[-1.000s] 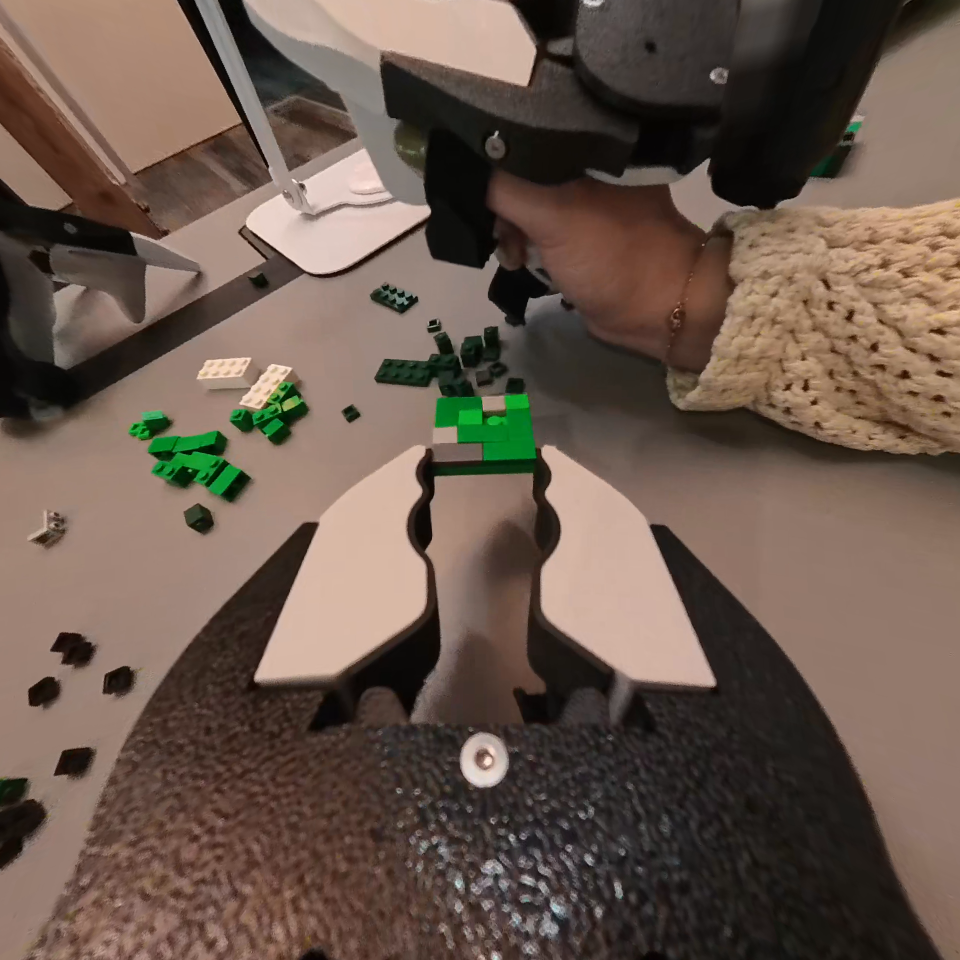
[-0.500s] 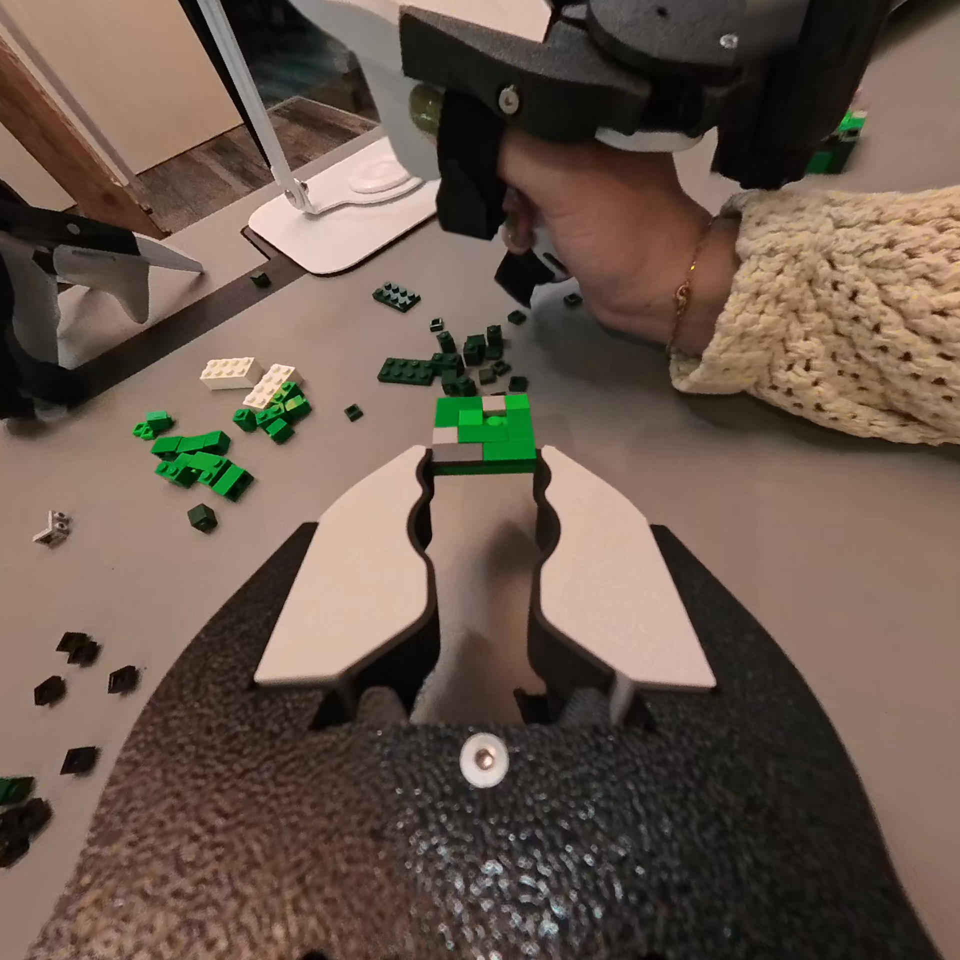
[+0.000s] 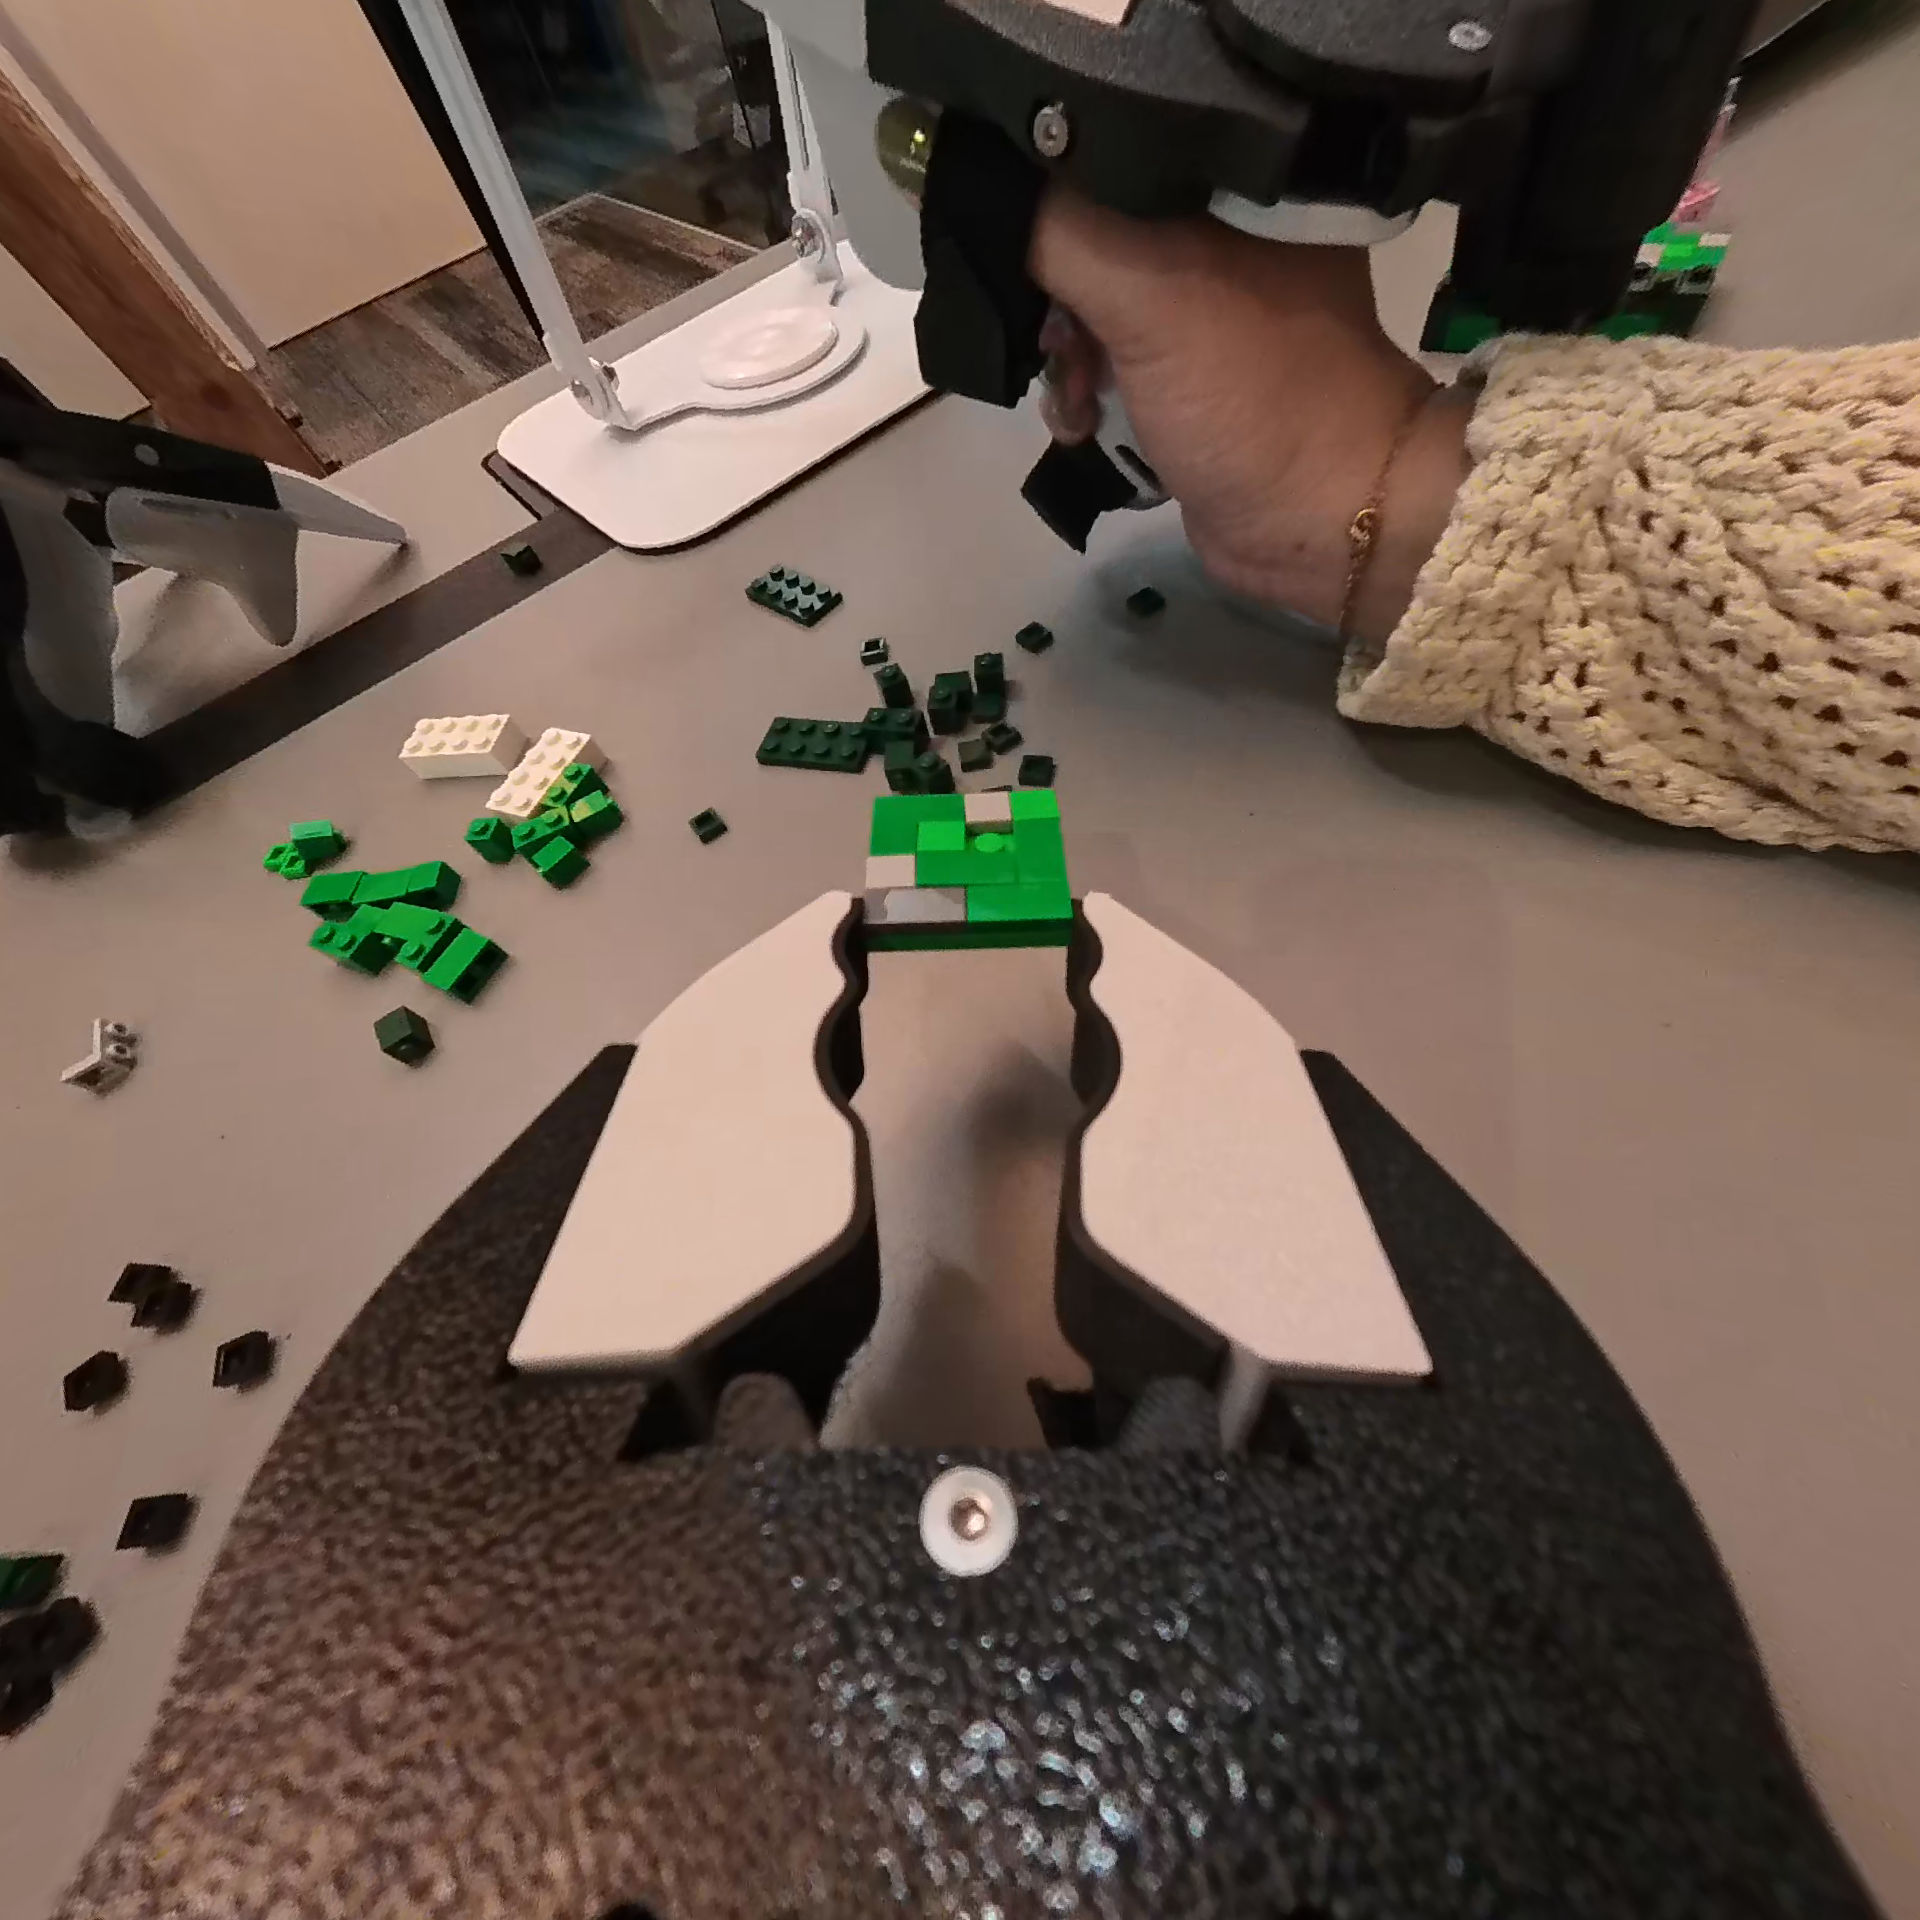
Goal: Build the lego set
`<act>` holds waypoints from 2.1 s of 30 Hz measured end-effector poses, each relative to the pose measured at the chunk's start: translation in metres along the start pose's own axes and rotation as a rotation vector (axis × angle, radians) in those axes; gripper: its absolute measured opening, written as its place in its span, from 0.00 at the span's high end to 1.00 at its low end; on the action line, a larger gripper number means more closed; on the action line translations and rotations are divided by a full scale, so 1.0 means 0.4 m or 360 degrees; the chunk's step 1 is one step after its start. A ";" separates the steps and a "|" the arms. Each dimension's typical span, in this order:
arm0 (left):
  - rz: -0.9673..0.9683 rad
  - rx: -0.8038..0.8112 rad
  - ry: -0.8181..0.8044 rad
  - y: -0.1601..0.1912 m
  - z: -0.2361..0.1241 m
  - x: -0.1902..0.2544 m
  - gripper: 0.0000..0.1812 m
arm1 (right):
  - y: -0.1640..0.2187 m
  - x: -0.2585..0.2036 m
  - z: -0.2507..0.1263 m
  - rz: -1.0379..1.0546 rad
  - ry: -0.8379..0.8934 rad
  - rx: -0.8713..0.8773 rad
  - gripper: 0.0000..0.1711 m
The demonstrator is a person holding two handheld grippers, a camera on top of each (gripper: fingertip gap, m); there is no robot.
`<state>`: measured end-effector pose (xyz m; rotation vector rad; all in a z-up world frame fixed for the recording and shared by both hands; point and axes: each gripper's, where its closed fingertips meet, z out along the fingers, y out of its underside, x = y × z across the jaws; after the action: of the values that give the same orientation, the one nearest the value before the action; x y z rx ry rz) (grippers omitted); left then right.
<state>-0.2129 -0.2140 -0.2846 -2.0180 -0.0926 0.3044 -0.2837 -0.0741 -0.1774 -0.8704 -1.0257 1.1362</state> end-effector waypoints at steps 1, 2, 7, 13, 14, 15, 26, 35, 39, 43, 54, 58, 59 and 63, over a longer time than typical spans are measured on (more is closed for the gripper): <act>0.0000 0.0000 0.0000 0.000 0.000 0.000 0.80 | 0.000 0.001 0.000 0.0000 0.0003 0.0000 1.00; 0.0001 0.0000 0.0000 0.000 0.000 0.000 0.80 | 0.000 0.002 0.000 0.0003 0.0003 0.0002 1.00; 0.0005 -0.0003 0.0000 0.001 0.000 0.001 0.80 | 0.003 0.005 0.000 0.0029 0.0003 -0.0004 1.00; 0.0008 -0.0006 0.0002 0.001 0.001 0.002 0.80 | 0.006 0.010 -0.001 0.0053 0.0011 -0.0010 1.00; 0.0009 -0.0007 0.0002 0.001 0.001 0.002 0.80 | 0.006 0.012 -0.001 0.0058 0.0012 -0.0009 1.00; 0.0010 -0.0007 0.0002 0.001 0.001 0.002 0.80 | 0.006 0.014 -0.002 0.0063 0.0016 -0.0009 1.00; 0.0011 -0.0010 0.0005 0.002 0.002 0.002 0.80 | 0.007 0.029 -0.005 0.0116 0.0040 -0.0004 1.00; 0.0016 -0.0013 0.0006 0.002 0.002 0.003 0.80 | 0.011 0.029 -0.005 0.0135 0.0036 -0.0011 1.00; 0.0019 -0.0015 0.0007 0.002 0.003 0.004 0.80 | 0.012 0.030 -0.005 0.0148 0.0037 -0.0013 1.00; 0.0020 -0.0016 0.0005 0.002 0.003 0.004 0.80 | 0.013 0.027 -0.003 0.0151 0.0030 -0.0018 1.00; 0.0029 0.0001 -0.0033 0.001 0.001 -0.012 0.80 | 0.105 -0.246 0.090 0.0287 -0.0971 -0.0738 1.00; 0.0031 0.0009 -0.0031 0.000 0.000 -0.011 0.80 | 0.217 -0.339 0.166 0.0195 -0.1340 -0.1342 1.00; 0.0035 0.0007 -0.0031 0.000 0.000 -0.010 0.80 | 0.243 -0.346 0.188 0.0126 -0.1359 -0.1431 1.00; 0.0054 0.0001 -0.0032 0.001 0.001 -0.007 0.80 | 0.327 -0.365 0.213 -0.0098 -0.1512 -0.1778 1.00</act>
<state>-0.2158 -0.2143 -0.2848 -2.0180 -0.0706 0.3460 -0.4174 -0.1854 -0.3014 -1.1229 -2.5865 0.8513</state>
